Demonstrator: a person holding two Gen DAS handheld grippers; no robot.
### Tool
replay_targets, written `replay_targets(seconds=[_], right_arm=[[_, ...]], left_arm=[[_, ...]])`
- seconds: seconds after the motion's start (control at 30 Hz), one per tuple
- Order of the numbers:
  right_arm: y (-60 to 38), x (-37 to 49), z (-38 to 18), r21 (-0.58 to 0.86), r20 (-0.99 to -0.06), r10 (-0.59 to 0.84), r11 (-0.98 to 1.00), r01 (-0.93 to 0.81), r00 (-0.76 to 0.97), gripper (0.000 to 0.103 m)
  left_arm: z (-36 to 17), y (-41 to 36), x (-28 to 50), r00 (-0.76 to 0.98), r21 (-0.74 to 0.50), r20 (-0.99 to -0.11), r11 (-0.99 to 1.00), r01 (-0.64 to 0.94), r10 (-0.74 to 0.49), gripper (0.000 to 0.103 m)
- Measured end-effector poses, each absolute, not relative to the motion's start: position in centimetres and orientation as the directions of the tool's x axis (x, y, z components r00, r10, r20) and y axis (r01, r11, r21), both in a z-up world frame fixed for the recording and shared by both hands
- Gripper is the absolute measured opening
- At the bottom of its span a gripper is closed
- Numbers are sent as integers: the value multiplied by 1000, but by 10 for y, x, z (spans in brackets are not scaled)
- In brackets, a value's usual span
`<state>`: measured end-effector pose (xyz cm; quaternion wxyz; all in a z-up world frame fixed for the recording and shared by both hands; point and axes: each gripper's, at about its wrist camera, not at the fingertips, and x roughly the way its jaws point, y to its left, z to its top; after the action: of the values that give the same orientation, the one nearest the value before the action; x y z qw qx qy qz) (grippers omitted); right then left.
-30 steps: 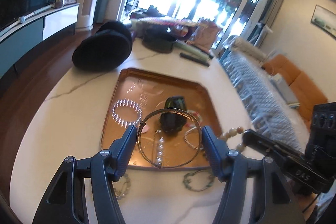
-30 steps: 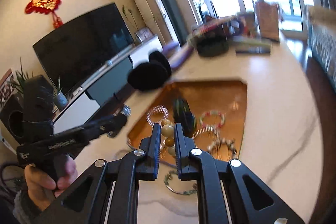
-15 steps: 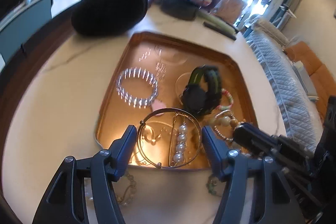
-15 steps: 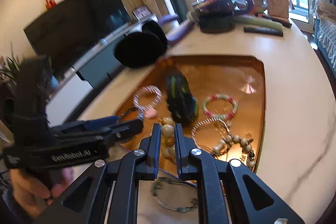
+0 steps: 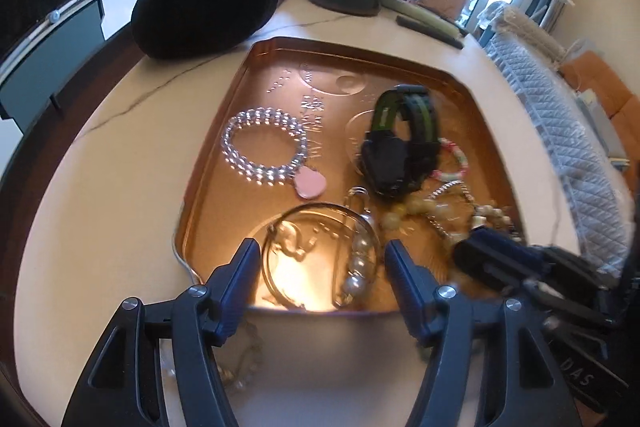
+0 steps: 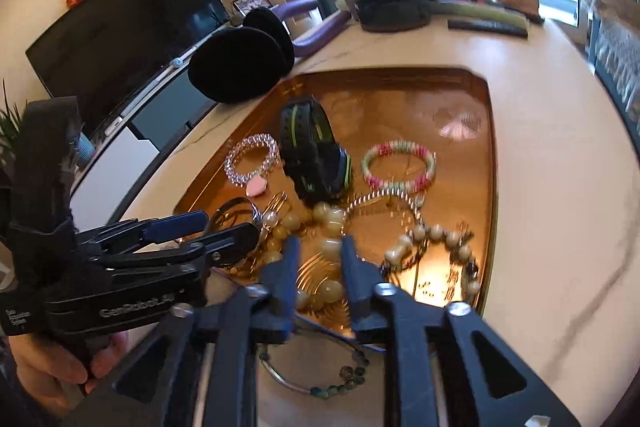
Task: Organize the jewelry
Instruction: 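Open both grippers to drop the bangle and bead bracelet into the tray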
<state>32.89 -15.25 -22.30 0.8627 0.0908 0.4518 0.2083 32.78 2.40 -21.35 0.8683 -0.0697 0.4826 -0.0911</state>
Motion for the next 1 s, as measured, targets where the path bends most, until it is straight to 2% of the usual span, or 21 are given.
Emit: replay_targets(seconds=[0.03,0.1,0.2,0.37,0.6,0.8,0.87,1.0], right_arm=[[-156,329,-222,353,-739,444,896,-270,507,36],[-163,325,-215,364,-727,451,892,-267,517,36],[-172,315,-198,358,-705,452,892,-276,547,37],[-181,301,-180,317,-677,420,908,-275,605,49],[-179,288,-166,327,-649,421,907,-267,634,51],[-172,269,-140,306,-594,423,906,-293,685,70],[-168,265,-136,267,-599,401,916,-298,693,80],[-166,261,-137,268,-610,404,915,-302,682,82]], left_arm=[[-209,26,323,528,-221,-815,971,93,-237,72],[-197,32,312,568,-230,-786,968,98,-244,80],[-179,50,300,614,-252,-749,964,86,-250,82],[-157,94,286,670,-324,-701,946,3,-242,92],[-147,146,265,696,-382,-683,921,-81,-222,92],[-136,151,245,728,-324,-666,942,-89,-160,92],[-132,149,237,749,-290,-653,951,-107,-115,92],[-120,139,224,789,-157,-614,981,-112,-7,92]])
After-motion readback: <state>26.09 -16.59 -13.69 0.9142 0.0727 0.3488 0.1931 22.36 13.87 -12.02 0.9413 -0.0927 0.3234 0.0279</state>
